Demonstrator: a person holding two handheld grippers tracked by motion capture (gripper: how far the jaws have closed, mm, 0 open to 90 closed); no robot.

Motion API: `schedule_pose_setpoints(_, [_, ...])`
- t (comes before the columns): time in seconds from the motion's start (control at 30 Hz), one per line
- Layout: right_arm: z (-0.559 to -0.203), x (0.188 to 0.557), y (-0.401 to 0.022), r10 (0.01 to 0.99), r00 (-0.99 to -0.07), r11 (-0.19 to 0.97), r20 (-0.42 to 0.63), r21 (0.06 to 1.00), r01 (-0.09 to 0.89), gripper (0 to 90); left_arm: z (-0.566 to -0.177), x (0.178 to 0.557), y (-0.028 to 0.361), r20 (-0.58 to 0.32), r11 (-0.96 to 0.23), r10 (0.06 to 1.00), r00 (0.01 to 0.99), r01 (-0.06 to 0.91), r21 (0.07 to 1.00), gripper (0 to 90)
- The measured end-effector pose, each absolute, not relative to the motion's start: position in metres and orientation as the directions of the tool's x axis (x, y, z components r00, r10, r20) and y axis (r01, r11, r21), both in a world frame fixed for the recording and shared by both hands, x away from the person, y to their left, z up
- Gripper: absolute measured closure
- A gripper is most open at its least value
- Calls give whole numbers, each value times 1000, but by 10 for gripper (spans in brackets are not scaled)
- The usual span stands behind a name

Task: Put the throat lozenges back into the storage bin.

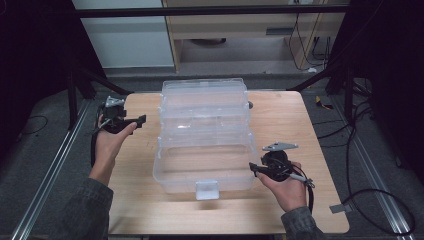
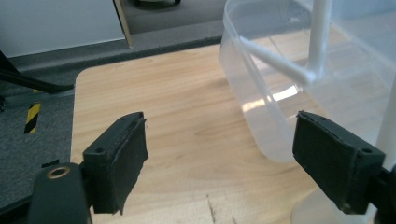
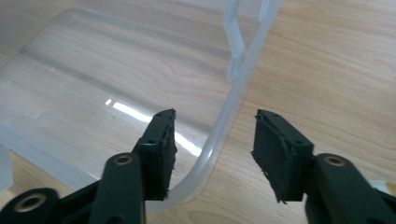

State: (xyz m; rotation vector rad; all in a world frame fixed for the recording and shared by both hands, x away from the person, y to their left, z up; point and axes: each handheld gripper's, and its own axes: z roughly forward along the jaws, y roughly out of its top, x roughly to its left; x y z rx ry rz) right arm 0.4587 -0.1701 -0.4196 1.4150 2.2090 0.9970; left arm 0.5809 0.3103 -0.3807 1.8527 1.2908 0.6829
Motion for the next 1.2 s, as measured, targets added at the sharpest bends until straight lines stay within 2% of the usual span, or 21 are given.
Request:
schedule_pose_setpoints(0.27, [-403,456,-182,887,-460,283,49,729,623,340,-415,561,318,-38,-179,933,357,554,813,98])
schedule_pose_setpoints(0.33, [-403,457,-184,888,-458,286,42,730,621,326,-419,559,318,-37,-186,931,364,558,809,87])
schedule_pose_setpoints(0.4, [-402,460,-191,892,-450,292,30,722,627,249,-426,554,318,-26,-199,929,369,558,806,85])
schedule_pose_setpoints(0.47, [-402,461,-193,892,-451,287,40,721,631,229,-433,550,317,-15,-215,926,377,562,799,81])
schedule_pose_setpoints(0.6, [-396,463,-200,898,-439,275,33,735,619,209,-445,542,314,-14,-249,911,411,577,778,65])
schedule_pose_setpoints(1.0, [-384,463,-226,914,-406,276,-5,741,613,199,-468,523,312,28,-298,912,409,616,729,65])
schedule_pose_setpoints(1.2, [-387,466,-250,916,-400,282,2,707,649,136,-486,514,315,42,-329,909,415,651,684,54])
